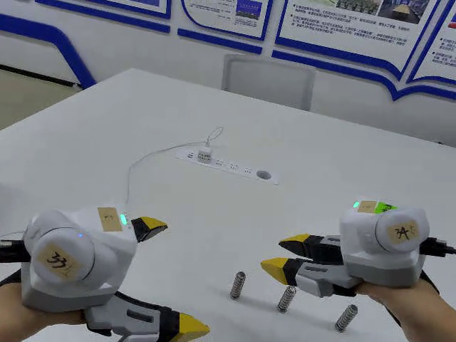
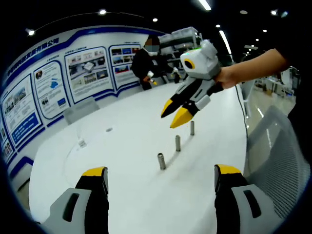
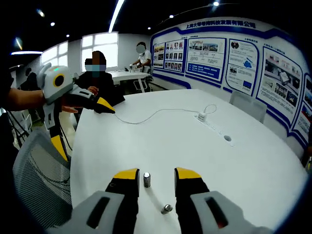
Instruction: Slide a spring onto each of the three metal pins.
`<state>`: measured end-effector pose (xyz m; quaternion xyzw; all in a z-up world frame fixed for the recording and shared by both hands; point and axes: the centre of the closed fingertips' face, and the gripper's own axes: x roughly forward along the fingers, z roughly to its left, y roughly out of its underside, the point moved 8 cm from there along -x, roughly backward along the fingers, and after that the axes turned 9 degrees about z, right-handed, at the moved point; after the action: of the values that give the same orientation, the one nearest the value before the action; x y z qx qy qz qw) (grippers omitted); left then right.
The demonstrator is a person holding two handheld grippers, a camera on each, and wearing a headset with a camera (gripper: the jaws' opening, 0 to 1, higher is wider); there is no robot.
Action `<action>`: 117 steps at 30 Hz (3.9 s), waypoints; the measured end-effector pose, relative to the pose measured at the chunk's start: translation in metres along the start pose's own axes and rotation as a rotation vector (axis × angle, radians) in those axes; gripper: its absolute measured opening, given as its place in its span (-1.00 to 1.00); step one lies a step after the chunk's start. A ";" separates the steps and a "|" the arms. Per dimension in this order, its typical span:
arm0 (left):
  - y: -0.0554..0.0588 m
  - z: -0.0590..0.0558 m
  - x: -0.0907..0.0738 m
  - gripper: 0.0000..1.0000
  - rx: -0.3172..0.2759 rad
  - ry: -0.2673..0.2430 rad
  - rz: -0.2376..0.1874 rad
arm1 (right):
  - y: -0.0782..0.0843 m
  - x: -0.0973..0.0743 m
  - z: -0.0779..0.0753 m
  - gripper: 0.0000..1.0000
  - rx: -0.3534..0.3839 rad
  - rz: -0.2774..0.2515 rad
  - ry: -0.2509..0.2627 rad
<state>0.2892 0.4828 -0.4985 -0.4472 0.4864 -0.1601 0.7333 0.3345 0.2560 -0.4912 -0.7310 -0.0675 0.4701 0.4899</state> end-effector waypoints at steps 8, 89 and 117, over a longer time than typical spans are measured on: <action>-0.007 0.001 -0.001 0.92 0.006 -0.001 -0.007 | 0.006 -0.046 -0.015 -0.38 0.040 -0.080 0.036; -0.018 0.005 -0.010 0.97 -0.109 -0.017 -0.074 | 0.109 -0.133 -0.011 0.62 0.370 -0.146 0.242; -0.006 0.010 -0.009 0.94 -0.151 -0.025 -0.059 | 0.116 -0.136 -0.019 0.74 0.428 -0.163 0.287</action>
<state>0.2940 0.4908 -0.4874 -0.5175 0.4744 -0.1389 0.6985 0.2320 0.1087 -0.4952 -0.6621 0.0449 0.3240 0.6742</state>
